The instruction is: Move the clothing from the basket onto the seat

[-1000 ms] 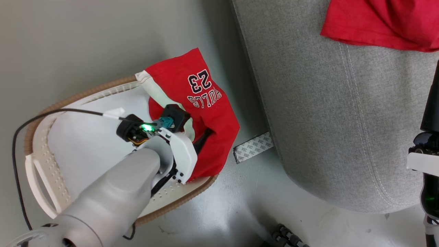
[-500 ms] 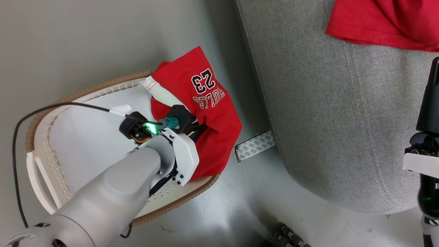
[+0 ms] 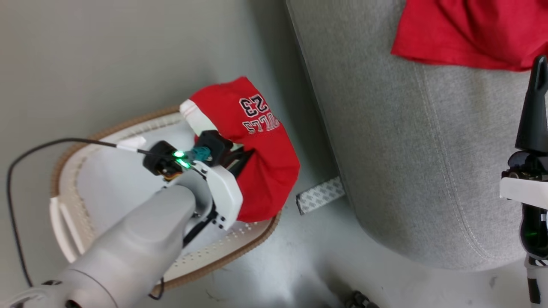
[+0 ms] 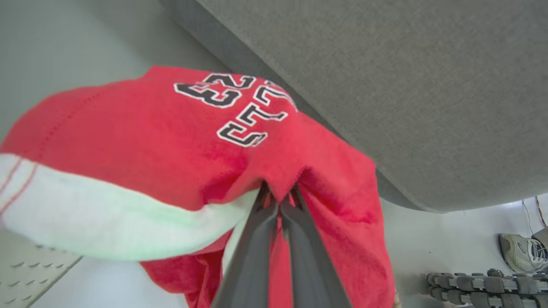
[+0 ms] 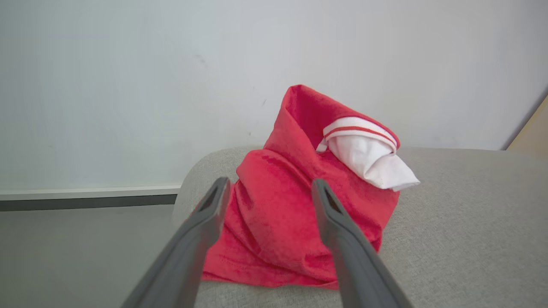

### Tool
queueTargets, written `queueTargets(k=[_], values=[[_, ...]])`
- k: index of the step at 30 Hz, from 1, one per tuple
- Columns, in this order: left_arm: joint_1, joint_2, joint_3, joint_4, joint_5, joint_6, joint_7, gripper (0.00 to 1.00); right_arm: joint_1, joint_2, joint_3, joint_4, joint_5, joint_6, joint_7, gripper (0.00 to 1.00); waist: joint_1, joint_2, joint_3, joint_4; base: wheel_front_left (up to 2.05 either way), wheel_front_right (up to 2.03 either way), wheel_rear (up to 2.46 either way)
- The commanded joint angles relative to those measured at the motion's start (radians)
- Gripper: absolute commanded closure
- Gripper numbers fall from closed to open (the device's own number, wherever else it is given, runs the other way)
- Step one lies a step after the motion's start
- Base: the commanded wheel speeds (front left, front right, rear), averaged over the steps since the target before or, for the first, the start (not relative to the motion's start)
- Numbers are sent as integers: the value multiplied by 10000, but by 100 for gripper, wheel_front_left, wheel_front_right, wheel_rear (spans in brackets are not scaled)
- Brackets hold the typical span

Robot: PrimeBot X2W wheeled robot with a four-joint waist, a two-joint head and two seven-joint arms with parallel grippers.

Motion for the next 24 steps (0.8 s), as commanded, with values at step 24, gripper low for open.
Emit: queueTargets(k=[24], values=[[2119,-564,3074,-1522,1394,-26,-175,100,573,-1071,859,921,-110,-23,2,0,0,-1,-4560,2227,0,0,0]])
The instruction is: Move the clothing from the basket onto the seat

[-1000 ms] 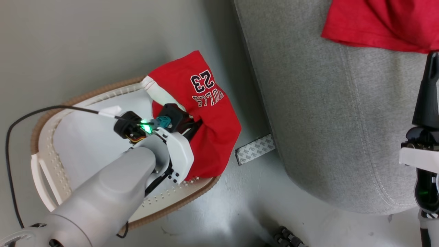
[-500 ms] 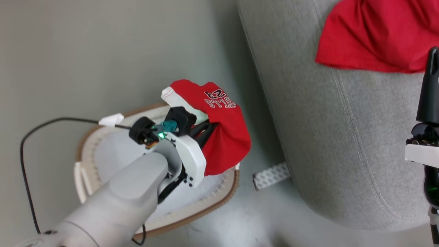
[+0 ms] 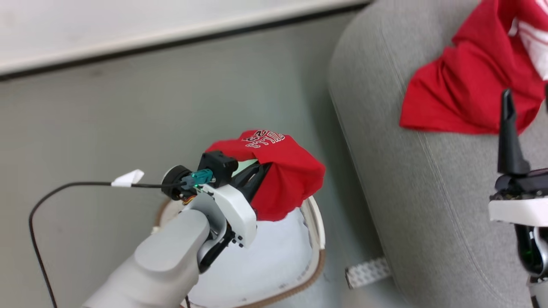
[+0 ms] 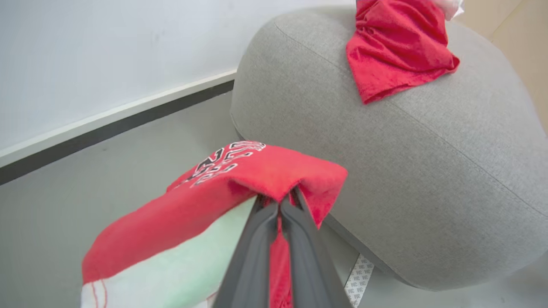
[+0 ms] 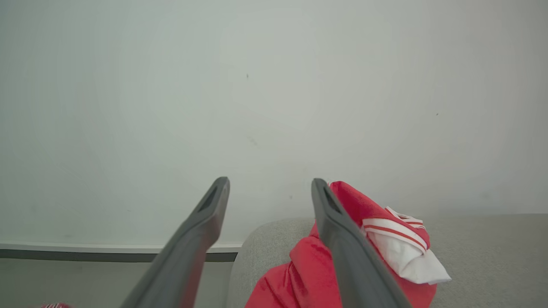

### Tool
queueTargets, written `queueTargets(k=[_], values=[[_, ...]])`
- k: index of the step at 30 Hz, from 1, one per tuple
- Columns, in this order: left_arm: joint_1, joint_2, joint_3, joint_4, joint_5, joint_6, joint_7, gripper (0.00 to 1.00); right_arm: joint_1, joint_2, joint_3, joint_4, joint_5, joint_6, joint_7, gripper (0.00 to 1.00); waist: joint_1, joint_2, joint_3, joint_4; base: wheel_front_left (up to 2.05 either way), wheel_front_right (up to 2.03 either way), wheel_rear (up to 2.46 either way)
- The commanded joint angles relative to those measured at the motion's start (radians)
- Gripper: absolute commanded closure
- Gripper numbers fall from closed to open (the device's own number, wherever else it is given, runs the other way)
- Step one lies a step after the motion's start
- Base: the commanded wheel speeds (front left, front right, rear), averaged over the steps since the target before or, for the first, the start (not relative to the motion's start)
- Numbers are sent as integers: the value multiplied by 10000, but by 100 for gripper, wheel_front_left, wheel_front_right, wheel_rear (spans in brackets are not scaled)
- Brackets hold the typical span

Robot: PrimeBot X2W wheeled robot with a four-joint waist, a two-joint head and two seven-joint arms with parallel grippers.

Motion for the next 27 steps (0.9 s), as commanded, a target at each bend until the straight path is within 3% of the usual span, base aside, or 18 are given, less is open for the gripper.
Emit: queueTargets(k=[1,27], values=[[310,-56,350,-177,345,-25,-24,100,216,-95,133,129,25,-23,2,0,1,0,-879,542,0,0,0],[1081,-225,2887,-1870,1978,-21,-23,100,1504,227,1939,781,464,-23,2,0,1,0,-3784,2080,0,0,0]])
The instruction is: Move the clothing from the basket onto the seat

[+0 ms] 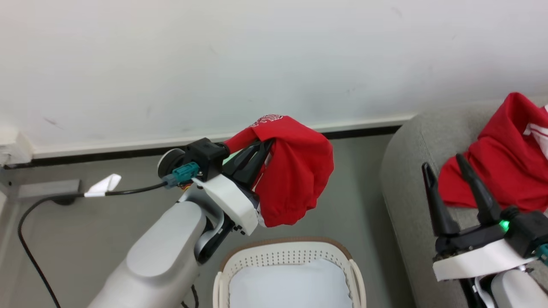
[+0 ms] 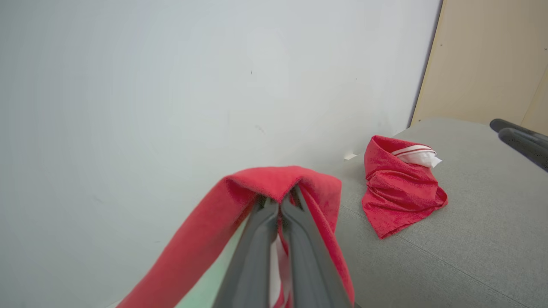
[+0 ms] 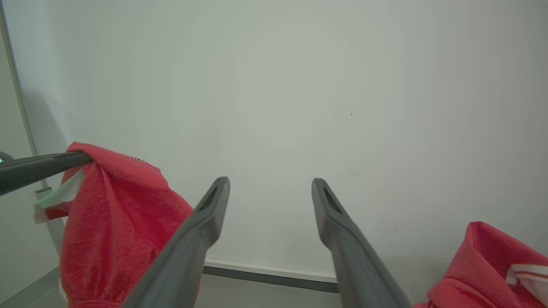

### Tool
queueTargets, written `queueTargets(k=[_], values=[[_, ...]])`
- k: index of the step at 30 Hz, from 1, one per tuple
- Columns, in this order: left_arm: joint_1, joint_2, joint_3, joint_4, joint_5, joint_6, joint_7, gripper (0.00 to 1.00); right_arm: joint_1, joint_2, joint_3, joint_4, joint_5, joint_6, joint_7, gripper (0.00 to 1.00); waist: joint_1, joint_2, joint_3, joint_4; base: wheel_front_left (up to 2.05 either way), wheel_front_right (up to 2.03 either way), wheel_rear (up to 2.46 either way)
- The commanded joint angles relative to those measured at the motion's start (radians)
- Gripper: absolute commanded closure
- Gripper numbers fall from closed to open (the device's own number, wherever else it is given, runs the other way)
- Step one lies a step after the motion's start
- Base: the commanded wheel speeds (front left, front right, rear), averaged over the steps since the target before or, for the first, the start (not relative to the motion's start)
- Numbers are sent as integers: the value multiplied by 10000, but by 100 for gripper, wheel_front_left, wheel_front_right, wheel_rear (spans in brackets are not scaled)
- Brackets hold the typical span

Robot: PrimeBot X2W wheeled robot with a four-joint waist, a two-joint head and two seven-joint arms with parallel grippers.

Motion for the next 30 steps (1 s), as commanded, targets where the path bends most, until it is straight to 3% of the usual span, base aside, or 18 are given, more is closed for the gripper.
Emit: queueTargets(k=[1,15,25,30], values=[[120,1,91,-117,126,-20,-21,100,242,53,62,29,98,-23,2,0,1,0,-328,186,0,0,0],[281,45,430,-1042,-124,490,88,100,896,333,924,113,117,-23,2,0,1,0,-818,523,0,0,0],[429,26,420,-1572,-230,759,203,100,747,52,1616,363,207,-23,3,0,1,0,-794,674,0,0,0],[290,-3,429,-1730,-313,820,292,100,394,-223,2483,687,73,-23,3,0,1,0,-770,747,0,0,0]])
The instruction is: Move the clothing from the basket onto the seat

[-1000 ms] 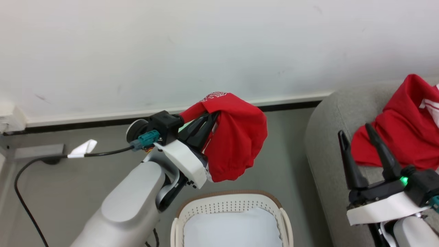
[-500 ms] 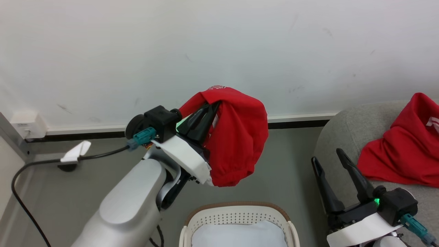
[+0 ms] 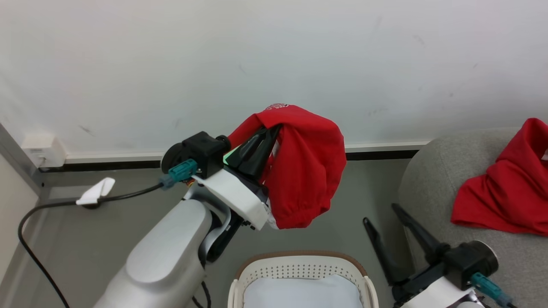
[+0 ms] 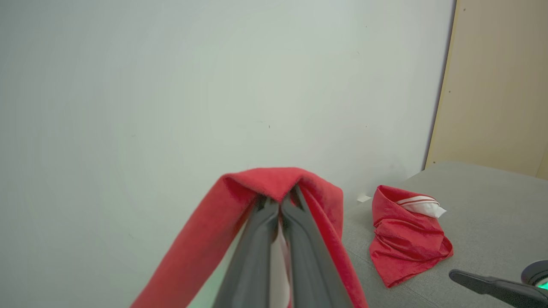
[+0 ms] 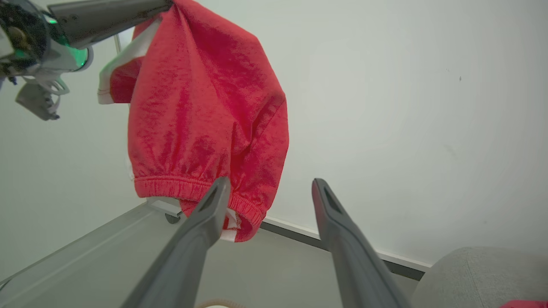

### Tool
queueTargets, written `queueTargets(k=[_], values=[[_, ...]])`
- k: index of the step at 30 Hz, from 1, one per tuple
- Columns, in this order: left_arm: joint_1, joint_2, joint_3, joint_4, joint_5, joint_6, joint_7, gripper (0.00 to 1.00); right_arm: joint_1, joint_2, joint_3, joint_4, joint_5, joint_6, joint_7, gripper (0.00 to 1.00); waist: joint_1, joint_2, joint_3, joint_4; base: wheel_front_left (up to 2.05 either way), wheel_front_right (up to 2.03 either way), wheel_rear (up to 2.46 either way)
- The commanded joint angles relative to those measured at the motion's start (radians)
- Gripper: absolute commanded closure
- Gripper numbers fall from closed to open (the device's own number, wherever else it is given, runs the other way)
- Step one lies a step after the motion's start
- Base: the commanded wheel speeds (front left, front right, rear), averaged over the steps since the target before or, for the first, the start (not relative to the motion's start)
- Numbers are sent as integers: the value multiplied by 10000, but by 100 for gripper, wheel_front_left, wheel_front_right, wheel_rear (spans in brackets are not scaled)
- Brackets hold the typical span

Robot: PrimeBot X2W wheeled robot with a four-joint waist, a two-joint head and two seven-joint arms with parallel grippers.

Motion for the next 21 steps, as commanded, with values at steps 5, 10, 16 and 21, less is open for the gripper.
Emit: queueTargets(k=[5,10,16,21], values=[[-171,-155,-101,-222,-102,58,135,100,-647,-231,1172,670,-218,-23,3,0,0,0,0,251,0,0,0],[-269,-375,-354,-313,-88,4,279,100,-1146,-6,1845,1436,-265,-23,3,0,0,0,-74,619,0,0,0],[-338,-656,-642,-394,-120,-66,443,100,-1691,305,2481,2290,-525,-23,3,0,0,0,-126,1042,0,0,0],[-314,-831,-770,-493,-250,-106,504,100,-1959,488,2465,2860,-844,-23,3,0,0,0,-159,1247,0,0,0]])
